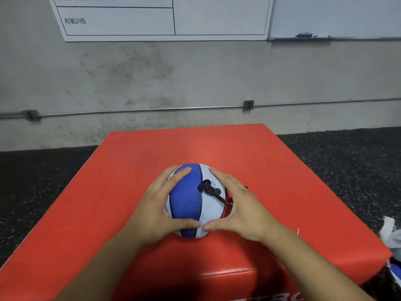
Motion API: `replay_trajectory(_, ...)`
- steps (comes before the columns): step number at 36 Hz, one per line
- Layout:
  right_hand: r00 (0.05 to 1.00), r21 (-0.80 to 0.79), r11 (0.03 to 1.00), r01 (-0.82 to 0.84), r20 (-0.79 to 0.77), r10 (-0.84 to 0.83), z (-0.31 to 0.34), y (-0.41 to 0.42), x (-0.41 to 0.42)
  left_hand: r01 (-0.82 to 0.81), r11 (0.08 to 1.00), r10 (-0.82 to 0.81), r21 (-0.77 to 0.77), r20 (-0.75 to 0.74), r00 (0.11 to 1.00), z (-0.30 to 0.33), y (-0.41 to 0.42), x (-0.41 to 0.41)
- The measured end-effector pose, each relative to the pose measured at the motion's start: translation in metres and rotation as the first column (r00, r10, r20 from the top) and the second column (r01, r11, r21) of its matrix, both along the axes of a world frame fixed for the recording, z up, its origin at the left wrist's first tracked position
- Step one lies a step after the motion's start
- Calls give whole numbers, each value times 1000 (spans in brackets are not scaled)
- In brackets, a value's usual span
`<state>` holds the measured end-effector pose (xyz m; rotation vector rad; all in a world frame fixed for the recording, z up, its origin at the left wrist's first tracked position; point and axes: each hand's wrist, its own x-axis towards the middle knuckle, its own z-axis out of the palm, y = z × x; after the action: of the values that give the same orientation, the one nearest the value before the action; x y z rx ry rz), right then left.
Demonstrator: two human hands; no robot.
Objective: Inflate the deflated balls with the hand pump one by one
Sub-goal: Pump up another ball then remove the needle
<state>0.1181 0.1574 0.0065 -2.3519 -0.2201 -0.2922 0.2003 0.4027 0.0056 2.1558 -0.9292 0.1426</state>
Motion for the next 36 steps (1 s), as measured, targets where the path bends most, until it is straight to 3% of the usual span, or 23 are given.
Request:
replay_trajectory(12,999,-24,1000,-16,-29,15,2,-2,-3,5,1000,-5,-19,36,999,-4,0,-4)
replay_trajectory(16,993,-126,992,-25,-114,10,18,-20,-7,-94,995,96,-21,238,966,-5,-4,2)
replay_trajectory(21,942,-255,938,236,-179,-285,20,-54,-9,-194,980,156,37,455,877,-13,-1,15)
replay_trajectory(24,835,-384,869,312,-324,-444,9,-68,-5,-166,982,109,94,437,893,-18,2,16)
replay_trajectory(29,744,-366,888,280,-502,-441,-6,-66,1,-124,990,84,60,454,887,-7,7,12)
replay_trajectory(33,738,-366,880,303,-494,-460,-18,-64,5,-197,980,200,-38,254,946,-4,11,14)
replay_trajectory(36,763,-302,886,352,-457,-458,-23,-68,10,-201,979,201,-13,126,971,-7,15,20)
